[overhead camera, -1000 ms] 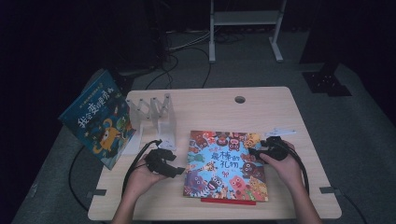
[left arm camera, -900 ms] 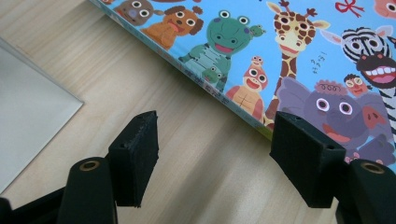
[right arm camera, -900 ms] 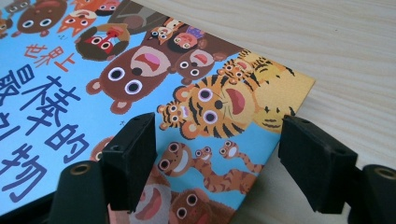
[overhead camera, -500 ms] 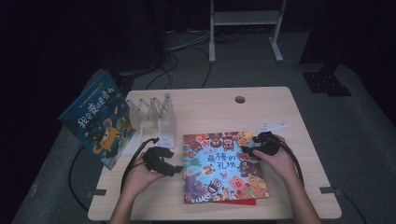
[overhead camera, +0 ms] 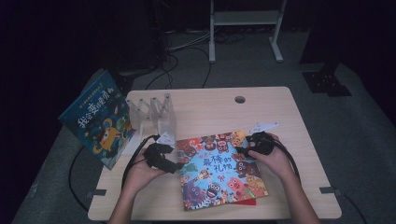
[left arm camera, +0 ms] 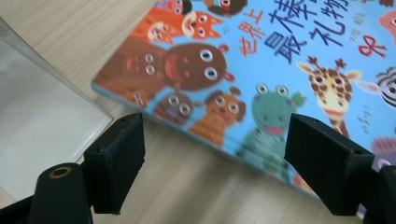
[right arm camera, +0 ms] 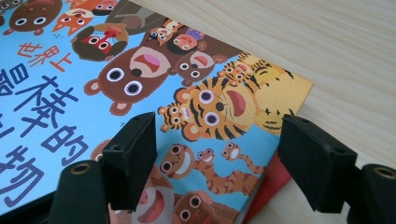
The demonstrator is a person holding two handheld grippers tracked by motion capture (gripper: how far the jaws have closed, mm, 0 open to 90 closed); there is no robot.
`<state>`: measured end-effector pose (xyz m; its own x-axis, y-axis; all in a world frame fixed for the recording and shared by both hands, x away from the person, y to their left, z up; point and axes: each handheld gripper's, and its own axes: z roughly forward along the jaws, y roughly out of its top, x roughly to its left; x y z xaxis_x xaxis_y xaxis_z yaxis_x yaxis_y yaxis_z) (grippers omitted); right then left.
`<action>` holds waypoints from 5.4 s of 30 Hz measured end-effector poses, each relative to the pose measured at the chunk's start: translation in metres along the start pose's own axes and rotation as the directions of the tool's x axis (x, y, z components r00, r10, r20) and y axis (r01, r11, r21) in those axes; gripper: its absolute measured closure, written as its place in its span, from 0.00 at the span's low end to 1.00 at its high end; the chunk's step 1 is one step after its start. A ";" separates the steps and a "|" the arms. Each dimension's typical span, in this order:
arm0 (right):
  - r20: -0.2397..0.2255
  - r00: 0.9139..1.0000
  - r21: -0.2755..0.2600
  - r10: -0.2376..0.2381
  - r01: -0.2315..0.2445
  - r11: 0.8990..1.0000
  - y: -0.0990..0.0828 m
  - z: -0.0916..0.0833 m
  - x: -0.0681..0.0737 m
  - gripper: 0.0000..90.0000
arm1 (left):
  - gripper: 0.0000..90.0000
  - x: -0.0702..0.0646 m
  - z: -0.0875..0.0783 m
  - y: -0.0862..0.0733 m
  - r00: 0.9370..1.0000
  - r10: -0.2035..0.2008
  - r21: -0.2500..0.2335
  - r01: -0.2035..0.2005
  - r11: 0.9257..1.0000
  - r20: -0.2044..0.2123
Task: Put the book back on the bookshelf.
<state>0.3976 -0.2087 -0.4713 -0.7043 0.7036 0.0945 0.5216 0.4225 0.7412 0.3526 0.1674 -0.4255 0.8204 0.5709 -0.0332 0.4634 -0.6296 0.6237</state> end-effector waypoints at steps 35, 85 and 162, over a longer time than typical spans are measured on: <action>-0.070 0.997 -0.019 -0.030 0.029 0.999 -0.012 -0.026 0.018 0.36 | 0.16 0.012 0.028 -0.005 0.998 -0.049 0.033 0.048 0.998 0.026; 0.056 0.998 0.001 -0.024 0.024 1.000 -0.078 -0.076 0.024 0.37 | 0.12 0.002 0.039 -0.002 0.989 -0.085 0.050 0.079 0.996 0.117; -0.192 0.963 0.001 -0.188 0.192 0.981 -0.044 -0.034 0.064 0.28 | 0.05 0.031 0.017 -0.019 0.933 -0.214 -0.027 0.232 0.972 0.289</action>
<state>0.3131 -0.2017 -0.4754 -0.8691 0.4882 0.0794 0.3771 0.5501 0.7451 0.3745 0.1882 -0.4517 0.7628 0.5154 -0.3904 0.6318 -0.4658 0.6195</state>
